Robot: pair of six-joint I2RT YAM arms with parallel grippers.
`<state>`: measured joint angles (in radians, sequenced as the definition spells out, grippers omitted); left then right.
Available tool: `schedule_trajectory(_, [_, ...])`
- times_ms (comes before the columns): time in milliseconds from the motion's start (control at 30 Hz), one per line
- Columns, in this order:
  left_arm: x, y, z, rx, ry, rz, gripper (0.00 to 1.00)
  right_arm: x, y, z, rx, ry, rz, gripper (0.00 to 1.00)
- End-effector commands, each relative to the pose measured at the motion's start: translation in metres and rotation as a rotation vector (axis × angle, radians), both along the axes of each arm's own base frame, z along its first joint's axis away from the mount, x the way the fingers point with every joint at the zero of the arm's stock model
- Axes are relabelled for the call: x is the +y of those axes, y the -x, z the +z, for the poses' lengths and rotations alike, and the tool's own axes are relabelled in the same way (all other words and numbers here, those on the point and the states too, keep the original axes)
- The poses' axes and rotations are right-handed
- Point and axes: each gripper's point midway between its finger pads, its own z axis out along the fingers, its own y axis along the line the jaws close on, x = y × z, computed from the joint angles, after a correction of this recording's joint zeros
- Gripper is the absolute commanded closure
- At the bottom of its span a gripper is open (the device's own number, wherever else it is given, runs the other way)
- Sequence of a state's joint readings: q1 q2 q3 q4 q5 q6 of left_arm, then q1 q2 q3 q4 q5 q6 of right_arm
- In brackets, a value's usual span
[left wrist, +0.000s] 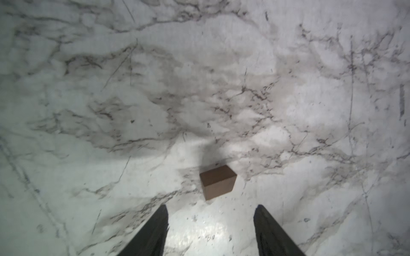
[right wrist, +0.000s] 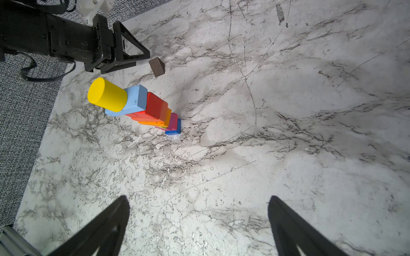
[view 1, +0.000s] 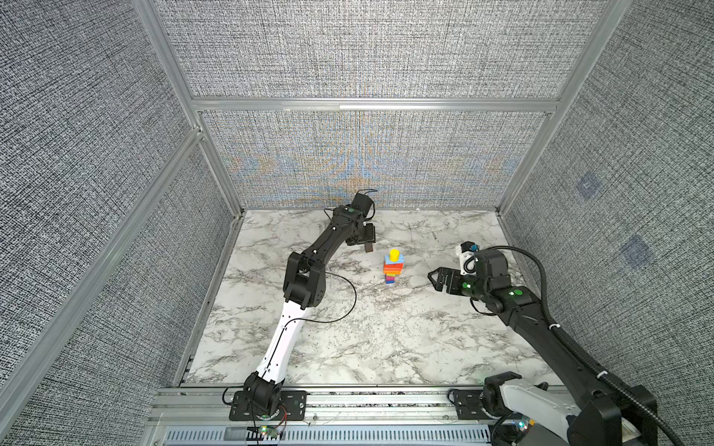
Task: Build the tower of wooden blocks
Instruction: 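Close the left gripper on the dark brown wedge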
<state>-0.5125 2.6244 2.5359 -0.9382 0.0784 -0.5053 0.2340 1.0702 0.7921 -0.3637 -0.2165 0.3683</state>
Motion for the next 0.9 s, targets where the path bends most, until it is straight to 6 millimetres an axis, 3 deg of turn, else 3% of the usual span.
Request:
schedule_trajectory(0, [-0.004, -0.004, -0.002, -0.006, -0.007, 0.016, 0.35, 0.000, -0.002, 0.003, -0.016, -0.002, 0.000, 0.01])
schedule_trajectory(167, [-0.003, -0.010, -0.012, -0.011, -0.028, 0.055, 0.34, 0.001, -0.001, 0.004, -0.018, -0.006, 0.002, 0.01])
schedule_trajectory(500, [-0.001, -0.002, -0.037, 0.017, -0.107, 0.045, 0.34, 0.003, 0.000, 0.010, -0.032, -0.026, 0.010, 0.01])
schedule_trajectory(667, [0.004, 0.000, -0.039, 0.021, -0.136, 0.049, 0.43, 0.004, 0.002, 0.011, -0.035, -0.028, 0.013, 0.01])
schedule_trajectory(867, [0.011, -0.001, -0.030, 0.012, -0.155, 0.050, 0.64, 0.004, 0.003, 0.016, -0.049, -0.032, 0.014, 0.01])
